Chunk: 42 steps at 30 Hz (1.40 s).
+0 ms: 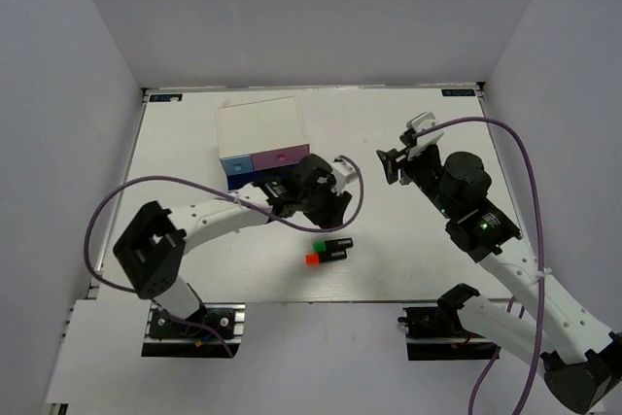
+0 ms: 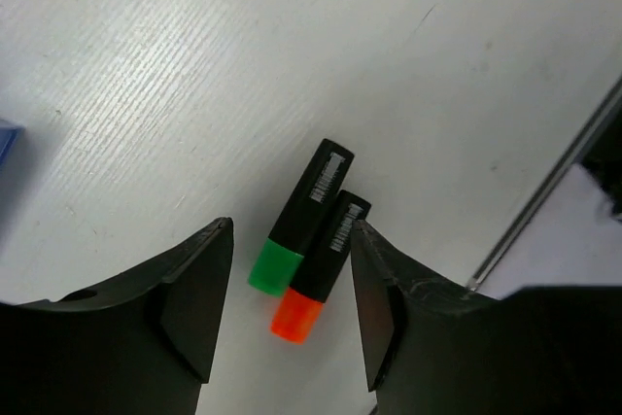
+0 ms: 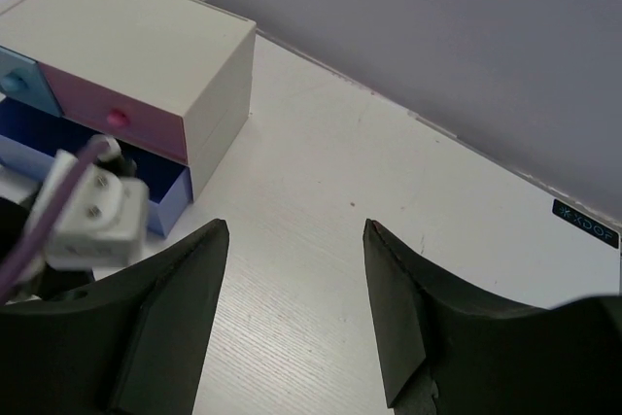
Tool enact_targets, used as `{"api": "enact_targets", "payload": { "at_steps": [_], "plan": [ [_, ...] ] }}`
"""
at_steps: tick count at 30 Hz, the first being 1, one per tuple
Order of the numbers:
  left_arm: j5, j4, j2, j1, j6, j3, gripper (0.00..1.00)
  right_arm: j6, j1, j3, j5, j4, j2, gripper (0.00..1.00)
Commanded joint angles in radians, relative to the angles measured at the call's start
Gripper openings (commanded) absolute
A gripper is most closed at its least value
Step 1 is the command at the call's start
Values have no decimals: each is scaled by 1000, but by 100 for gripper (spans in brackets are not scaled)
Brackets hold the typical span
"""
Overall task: Sort the stationery into containers
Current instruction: Place the stationery into the container, then grab a piece of stationery with the left arm
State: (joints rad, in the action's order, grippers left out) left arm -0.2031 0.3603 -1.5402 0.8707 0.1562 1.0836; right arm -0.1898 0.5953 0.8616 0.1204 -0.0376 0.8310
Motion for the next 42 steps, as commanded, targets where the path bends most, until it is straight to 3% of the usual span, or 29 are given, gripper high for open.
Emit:
{"api": "enact_targets", "payload": {
  "at_steps": [1,5,12,34,40,42],
  "plan": [
    [145,91,-94,53,-87,74,62,12,-8,-16,-8,68,-39,64],
    [203,129,-201,109,-122,116,62,16,-14,-24,-24,71,-59,64],
    [283,129,-235,156,-142,127,62,15,-14,-41,-28,81,-72,64],
    [258,166,-314,214,-181,127,59,15,-17,-52,-41,79,-75,64],
    [324,166,-324,214,-181,127,48,15,-15,-56,-47,81,-79,64],
    [349,166,-324,214,-172,127,34,13,-12,-59,-45,82,-85,64]
  ]
}}
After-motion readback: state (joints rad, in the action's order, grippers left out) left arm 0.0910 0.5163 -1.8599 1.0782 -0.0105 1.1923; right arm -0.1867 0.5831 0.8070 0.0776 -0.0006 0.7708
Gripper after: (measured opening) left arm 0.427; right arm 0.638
